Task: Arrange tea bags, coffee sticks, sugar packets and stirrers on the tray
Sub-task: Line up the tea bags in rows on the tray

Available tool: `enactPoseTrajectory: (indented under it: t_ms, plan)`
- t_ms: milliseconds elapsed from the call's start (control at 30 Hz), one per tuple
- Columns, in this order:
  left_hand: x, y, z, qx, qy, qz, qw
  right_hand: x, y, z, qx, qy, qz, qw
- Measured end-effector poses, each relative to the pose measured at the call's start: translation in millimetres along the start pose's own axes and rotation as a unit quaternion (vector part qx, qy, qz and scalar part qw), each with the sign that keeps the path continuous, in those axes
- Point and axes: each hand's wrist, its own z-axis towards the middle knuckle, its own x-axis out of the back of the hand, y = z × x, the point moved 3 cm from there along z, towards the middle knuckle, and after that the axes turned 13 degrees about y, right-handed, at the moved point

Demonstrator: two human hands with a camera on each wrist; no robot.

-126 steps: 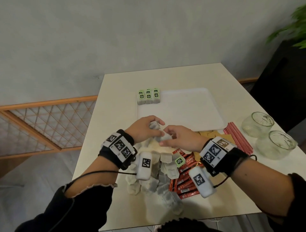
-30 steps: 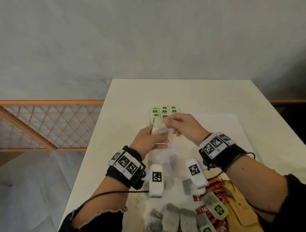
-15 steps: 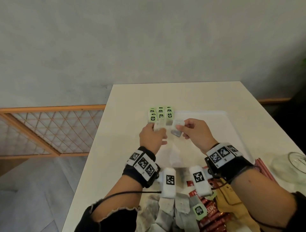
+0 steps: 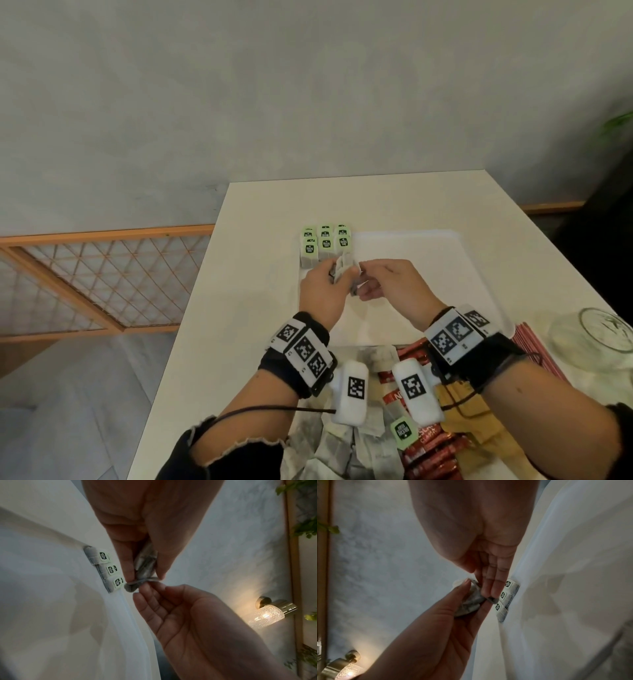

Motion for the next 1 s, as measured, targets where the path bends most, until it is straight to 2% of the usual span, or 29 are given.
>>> enactPoseTrajectory:
  t_ms: [133, 233, 367, 467, 533, 633, 733, 867, 1000]
  plan:
    - [-0.8, -4.5, 5.7, -0.006, -0.018, 0.015, 1.0, -6.5, -4.6, 3.3, -0.012, -0.039, 0.009, 0.999]
    - [-0.2, -13.8, 15.1, 0.031, -0.025, 0.014, 0.999, -5.7, 1.6, 14.3, -0.005, -0.033, -0.028, 0.999]
    - [-2.3, -26.3, 26.9, 0.085, -0.05, -0.035, 0.995, -4.1, 6.4, 36.2, 0.069, -0.003, -0.13, 0.989]
    - [-3.1, -30.8, 33.5, 0.097, -0.073, -0.05, 0.991, -11.6, 9.9, 51.7, 0.081, -0.014, -0.152, 0.985]
    - [-1.8, -38.5, 38.9, 0.113, -0.062, -0.061, 0.99, -18.4, 15.8, 61.3, 0.065, -0.024, -0.155, 0.985]
    - [4.4, -56.0, 48.6, 0.153, 0.0, -0.053, 0.987, -29.6, 27.1, 75.9, 0.039, -0.044, -0.191, 0.98]
    - [10.8, -70.2, 55.1, 0.193, 0.051, -0.058, 0.978, -38.9, 36.1, 94.4, 0.047, -0.036, -0.246, 0.967]
    - [15.1, -79.3, 61.4, 0.212, 0.052, -0.043, 0.975, -48.4, 39.6, 115.7, 0.089, 0.011, -0.263, 0.961]
    - [12.5, -84.2, 63.4, 0.197, 0.028, -0.034, 0.979, -59.7, 41.1, 127.5, 0.103, 0.03, -0.254, 0.961]
